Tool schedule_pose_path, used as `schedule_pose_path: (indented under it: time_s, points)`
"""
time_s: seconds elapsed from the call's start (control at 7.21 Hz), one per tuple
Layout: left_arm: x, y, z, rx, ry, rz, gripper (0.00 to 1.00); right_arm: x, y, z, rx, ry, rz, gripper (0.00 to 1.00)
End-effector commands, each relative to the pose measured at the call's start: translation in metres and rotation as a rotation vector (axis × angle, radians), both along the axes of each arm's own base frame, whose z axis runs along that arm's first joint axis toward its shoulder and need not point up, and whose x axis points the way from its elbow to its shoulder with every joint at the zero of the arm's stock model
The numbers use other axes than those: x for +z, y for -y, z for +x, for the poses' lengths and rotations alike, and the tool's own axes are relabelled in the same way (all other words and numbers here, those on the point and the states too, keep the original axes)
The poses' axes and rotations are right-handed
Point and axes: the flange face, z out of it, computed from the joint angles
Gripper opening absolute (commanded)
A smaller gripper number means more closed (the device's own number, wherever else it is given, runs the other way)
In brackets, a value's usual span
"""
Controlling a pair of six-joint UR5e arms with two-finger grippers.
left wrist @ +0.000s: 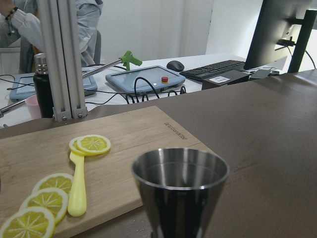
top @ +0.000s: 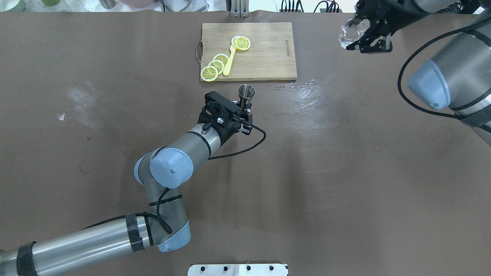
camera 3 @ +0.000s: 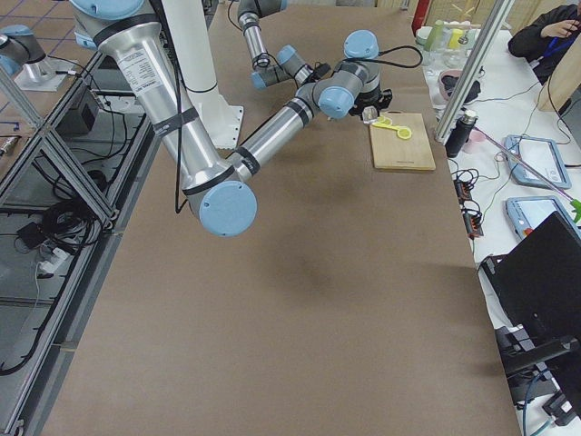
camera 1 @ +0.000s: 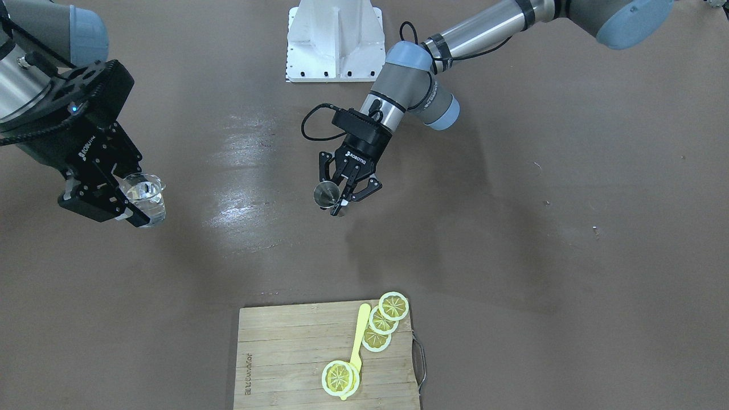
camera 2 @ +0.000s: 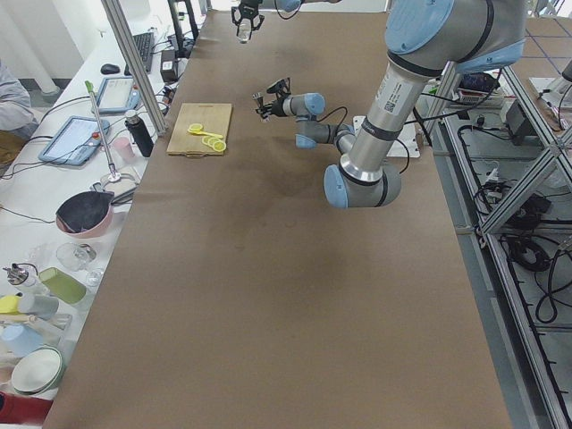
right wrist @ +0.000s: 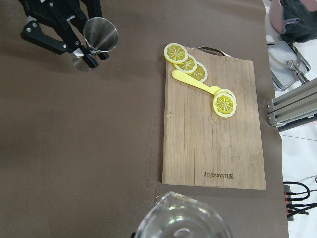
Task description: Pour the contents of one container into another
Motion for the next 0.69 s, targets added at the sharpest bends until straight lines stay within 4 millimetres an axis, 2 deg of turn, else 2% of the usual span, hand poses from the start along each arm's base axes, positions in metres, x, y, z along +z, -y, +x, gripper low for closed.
schedule_pose_path:
  time_s: [0.0, 0.14, 0.28, 0.42, 0.56]
  points:
    - [-0.021, -0.006, 0.003, 0.011, -0.028, 0.017, 0.00, -0.011, 0.022, -0.029, -0.048, -0.057, 0.008, 0.00]
    - [-0.014, -0.019, 0.011, 0.030, -0.023, 0.014, 0.00, -0.017, 0.031, -0.053, -0.078, -0.057, -0.003, 0.00]
    - [-0.011, -0.029, 0.017, 0.039, -0.029, 0.017, 0.00, -0.023, 0.026, -0.074, -0.106, -0.050, -0.002, 0.00]
    - [-0.002, -0.042, 0.023, 0.057, -0.020, 0.015, 0.00, -0.030, 0.019, -0.089, -0.135, -0.041, 0.005, 0.00]
    - [-0.004, -0.048, 0.026, 0.070, -0.032, 0.018, 0.00, -0.033, 0.012, -0.095, -0.169, -0.024, -0.002, 0.00]
